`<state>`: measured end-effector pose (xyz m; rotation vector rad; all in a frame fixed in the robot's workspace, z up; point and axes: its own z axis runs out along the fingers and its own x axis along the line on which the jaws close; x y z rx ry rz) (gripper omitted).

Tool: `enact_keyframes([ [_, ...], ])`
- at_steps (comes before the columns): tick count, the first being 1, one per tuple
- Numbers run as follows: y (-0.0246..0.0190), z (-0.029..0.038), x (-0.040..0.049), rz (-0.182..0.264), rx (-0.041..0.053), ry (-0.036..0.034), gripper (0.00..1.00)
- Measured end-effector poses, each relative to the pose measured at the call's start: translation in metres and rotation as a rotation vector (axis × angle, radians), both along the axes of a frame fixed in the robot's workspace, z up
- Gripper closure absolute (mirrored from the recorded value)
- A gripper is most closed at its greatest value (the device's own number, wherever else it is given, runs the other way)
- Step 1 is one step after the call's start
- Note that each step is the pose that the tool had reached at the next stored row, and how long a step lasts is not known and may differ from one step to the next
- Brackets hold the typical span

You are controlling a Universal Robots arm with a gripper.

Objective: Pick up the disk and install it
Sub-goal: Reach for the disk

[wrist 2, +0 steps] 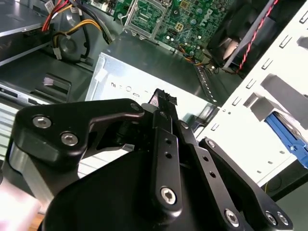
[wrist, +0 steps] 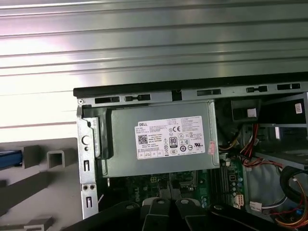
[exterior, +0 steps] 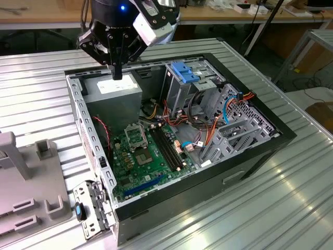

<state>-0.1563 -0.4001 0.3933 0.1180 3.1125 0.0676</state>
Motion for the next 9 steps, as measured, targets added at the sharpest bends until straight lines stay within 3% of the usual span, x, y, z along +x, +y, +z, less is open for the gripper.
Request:
enact_keyframes([
  [9,-0.0019,0.0,-0.0174,0.0,0.0,0.0,0.89],
])
